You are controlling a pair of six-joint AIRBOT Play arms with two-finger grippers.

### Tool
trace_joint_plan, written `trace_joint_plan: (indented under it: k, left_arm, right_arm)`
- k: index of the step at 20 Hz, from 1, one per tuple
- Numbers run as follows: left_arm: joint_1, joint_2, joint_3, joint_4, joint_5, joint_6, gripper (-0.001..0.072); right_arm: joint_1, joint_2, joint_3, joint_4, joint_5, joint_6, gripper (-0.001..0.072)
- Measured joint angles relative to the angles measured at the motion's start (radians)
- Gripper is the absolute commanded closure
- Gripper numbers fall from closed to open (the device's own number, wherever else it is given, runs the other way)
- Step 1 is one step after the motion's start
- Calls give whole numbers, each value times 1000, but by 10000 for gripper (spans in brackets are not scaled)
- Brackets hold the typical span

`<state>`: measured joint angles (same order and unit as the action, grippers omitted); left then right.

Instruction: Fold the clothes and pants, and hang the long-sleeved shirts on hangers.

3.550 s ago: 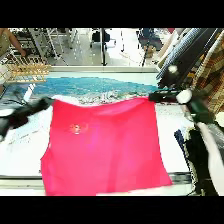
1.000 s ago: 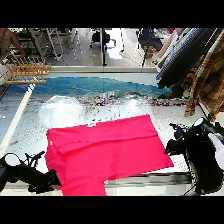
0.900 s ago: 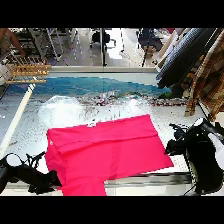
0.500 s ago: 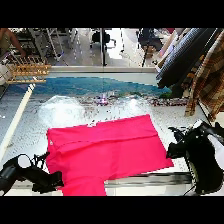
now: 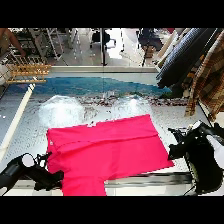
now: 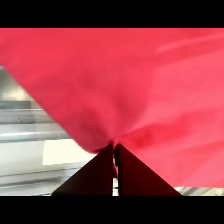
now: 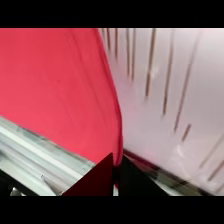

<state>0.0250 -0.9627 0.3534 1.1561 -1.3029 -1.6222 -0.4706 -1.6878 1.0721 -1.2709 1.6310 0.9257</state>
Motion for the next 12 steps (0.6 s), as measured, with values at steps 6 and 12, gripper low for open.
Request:
trace_joint_plan:
  k: [6,12]
  left_arm:
    - [0,-2,8,-101,-11,98,702]
    - [5,10,80,-164,-59,172,702]
  right_arm:
    - [0,12,1,15,83,-23,689]
    - [0,71,7,29,101,-34,536]
